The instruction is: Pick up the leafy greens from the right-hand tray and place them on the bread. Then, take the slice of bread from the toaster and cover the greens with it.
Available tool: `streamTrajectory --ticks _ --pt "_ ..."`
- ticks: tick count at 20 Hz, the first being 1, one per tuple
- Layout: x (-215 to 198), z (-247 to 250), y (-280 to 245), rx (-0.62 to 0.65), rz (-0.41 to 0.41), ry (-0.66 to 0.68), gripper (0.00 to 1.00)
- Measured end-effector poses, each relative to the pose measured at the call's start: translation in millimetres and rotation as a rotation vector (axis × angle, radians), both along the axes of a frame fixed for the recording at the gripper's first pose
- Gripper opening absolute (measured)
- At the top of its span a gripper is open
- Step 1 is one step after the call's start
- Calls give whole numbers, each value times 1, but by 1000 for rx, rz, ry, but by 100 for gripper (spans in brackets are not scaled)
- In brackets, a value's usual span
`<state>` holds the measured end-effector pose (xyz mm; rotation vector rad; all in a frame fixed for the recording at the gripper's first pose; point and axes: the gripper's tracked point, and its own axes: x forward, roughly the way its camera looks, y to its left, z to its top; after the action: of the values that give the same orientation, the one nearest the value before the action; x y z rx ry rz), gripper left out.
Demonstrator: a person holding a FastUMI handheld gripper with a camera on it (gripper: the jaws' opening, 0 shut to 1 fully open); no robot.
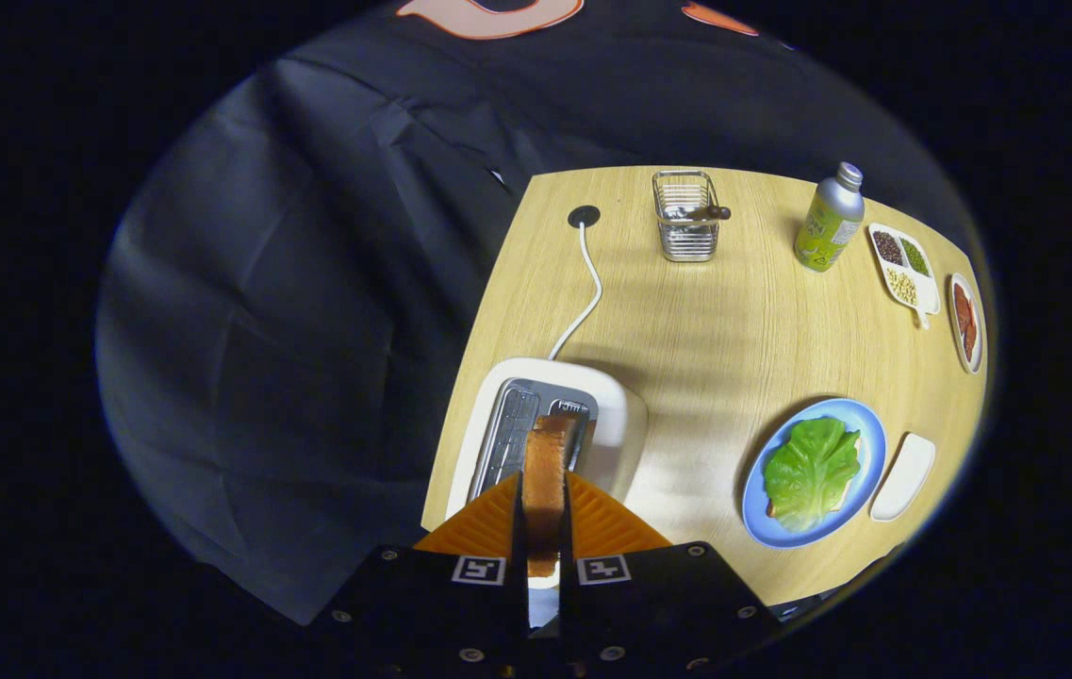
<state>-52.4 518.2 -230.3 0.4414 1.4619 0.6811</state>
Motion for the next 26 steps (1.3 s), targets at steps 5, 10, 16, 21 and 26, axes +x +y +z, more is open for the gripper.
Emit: streamTrajectory --ticks 5,10,16,21,26 --pt "13 20 -38 112 -85 -2 13" --pt "17 0 -99 103 -164 -20 13" --pt "9 -42 -154 96 -234 9 13" --pt "0 -69 -180 108 -252 32 13" --pt "-5 -101 -193 134 -252 53 13"
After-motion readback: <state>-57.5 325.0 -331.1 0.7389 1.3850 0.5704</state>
